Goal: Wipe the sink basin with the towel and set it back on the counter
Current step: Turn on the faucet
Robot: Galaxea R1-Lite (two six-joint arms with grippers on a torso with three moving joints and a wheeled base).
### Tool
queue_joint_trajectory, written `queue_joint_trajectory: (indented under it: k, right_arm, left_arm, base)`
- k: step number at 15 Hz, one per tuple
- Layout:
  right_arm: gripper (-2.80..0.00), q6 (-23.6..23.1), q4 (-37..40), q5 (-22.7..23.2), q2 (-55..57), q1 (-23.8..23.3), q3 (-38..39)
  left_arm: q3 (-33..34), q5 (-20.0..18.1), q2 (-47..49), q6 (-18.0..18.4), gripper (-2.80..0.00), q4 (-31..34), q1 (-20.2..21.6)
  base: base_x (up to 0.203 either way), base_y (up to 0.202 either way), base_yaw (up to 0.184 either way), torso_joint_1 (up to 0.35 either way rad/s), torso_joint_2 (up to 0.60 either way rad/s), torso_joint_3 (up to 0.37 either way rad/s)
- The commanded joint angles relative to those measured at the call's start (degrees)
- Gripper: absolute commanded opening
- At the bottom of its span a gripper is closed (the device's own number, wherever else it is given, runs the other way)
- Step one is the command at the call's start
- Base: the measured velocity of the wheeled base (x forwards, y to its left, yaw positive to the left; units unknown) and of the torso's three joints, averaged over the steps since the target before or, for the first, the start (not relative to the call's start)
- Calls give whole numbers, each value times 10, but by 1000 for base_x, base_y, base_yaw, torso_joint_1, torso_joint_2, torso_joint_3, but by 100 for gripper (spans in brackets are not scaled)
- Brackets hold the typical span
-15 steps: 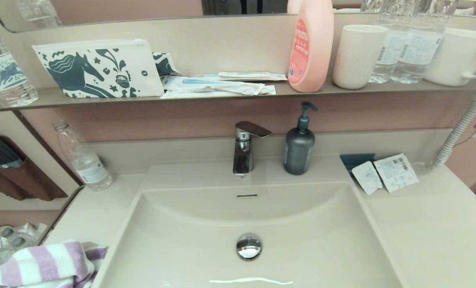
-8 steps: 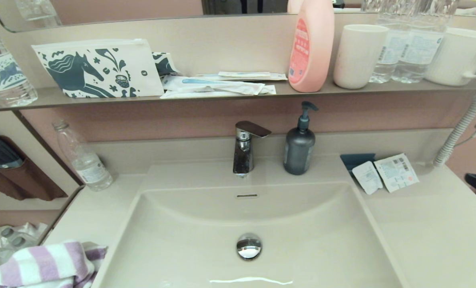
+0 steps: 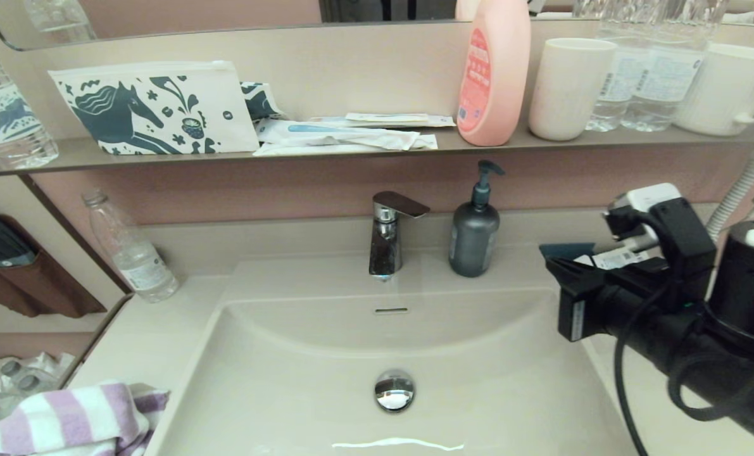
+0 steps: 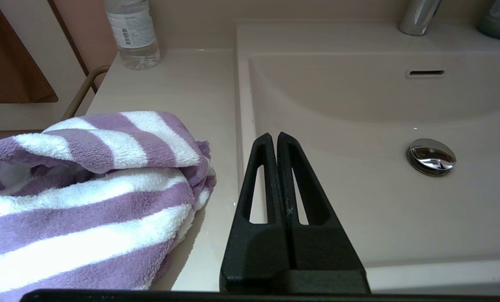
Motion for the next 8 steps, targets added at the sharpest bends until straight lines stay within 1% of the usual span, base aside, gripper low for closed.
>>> queue_joint_trajectory:
  k: [1,4,7,8]
  right_arm:
    - [-280,-4,-26,-36,118,28,-55]
    - [-280,-6,-50,-49,189,54,-128]
    - [-280,-8,-60,-45,244,59,-188]
    - [-280,-16,-61,-43,258,59,-207]
  left_arm:
    - [0,0,0,0,-280,0,0]
    - [0,0,0,0,-280,0,0]
    - [0,0,0,1,-280,0,0]
    - [0,0,0,0,-280,0,0]
  base:
    - [0,0,0,0,0,0]
    - [0,0,0,0,0,0]
    - [0,0,0,0,0,0]
    - [0,0,0,0,0,0]
